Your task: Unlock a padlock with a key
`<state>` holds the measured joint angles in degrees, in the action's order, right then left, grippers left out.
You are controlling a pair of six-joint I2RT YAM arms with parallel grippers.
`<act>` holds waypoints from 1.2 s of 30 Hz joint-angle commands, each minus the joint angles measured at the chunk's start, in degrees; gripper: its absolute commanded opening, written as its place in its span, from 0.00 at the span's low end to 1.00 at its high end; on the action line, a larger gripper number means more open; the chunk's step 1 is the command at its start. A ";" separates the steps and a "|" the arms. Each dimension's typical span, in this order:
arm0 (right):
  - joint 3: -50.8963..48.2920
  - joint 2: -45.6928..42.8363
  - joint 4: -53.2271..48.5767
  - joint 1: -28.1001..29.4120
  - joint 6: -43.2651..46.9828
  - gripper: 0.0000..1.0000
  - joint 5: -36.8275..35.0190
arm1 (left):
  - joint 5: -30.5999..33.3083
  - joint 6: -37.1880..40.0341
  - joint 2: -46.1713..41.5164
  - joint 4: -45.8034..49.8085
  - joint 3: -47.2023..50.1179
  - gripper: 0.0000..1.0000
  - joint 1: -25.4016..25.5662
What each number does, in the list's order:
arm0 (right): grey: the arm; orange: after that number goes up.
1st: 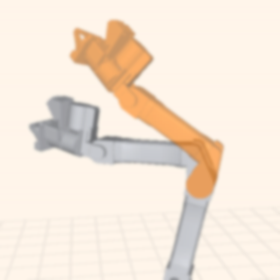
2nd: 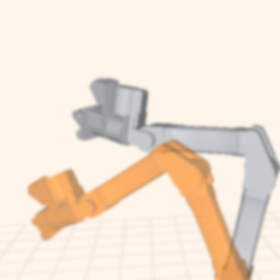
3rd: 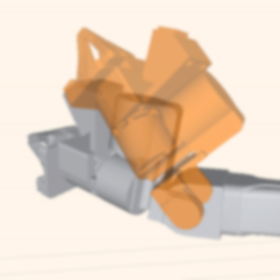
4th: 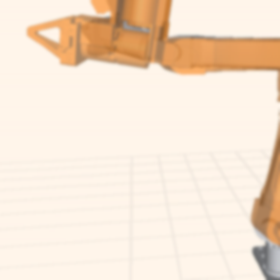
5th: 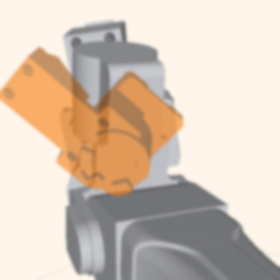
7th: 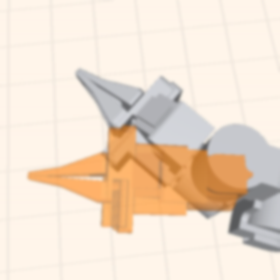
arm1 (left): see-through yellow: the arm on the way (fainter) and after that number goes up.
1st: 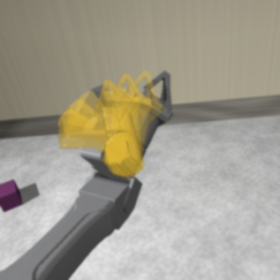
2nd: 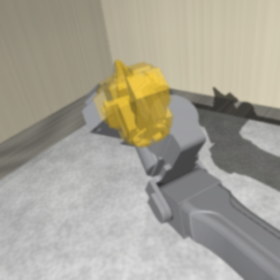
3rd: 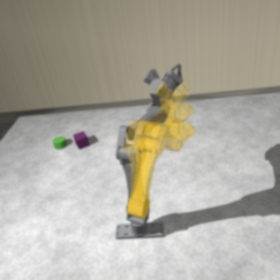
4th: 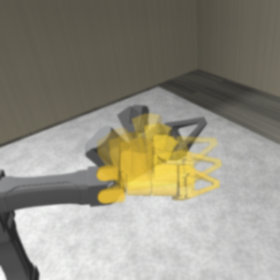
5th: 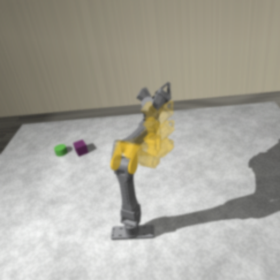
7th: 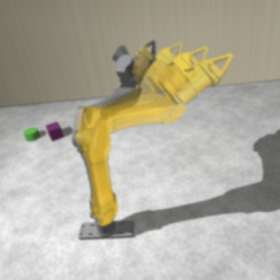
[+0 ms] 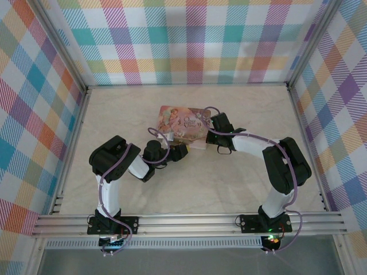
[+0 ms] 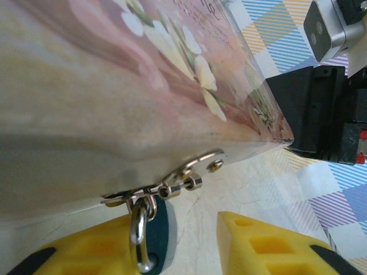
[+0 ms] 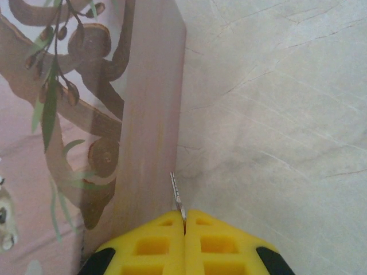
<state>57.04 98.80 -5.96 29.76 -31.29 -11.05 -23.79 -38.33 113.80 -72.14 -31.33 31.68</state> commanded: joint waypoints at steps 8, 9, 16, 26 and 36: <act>-0.54 -1.26 1.49 0.74 -0.97 0.00 1.46 | -0.39 -0.60 0.19 3.52 1.43 0.38 -2.06; -0.67 -1.33 1.47 0.74 -1.10 0.00 1.55 | -0.15 -0.57 0.07 3.71 1.51 0.39 -2.06; -0.62 -0.91 1.57 0.83 -1.33 0.00 2.00 | 1.73 -0.88 -1.29 2.46 3.10 0.44 -2.74; -0.26 -0.75 1.57 0.83 -1.40 0.00 2.08 | 0.59 -0.70 -1.13 2.78 3.09 0.27 -3.72; -0.57 -0.80 1.79 1.00 -1.41 0.00 2.43 | -0.38 -0.25 -1.16 4.22 0.85 0.24 -3.84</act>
<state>56.86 98.80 -5.37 30.09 -32.18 -9.78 -23.81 -38.37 112.44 -69.93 -29.50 28.36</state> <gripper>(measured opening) 0.051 0.228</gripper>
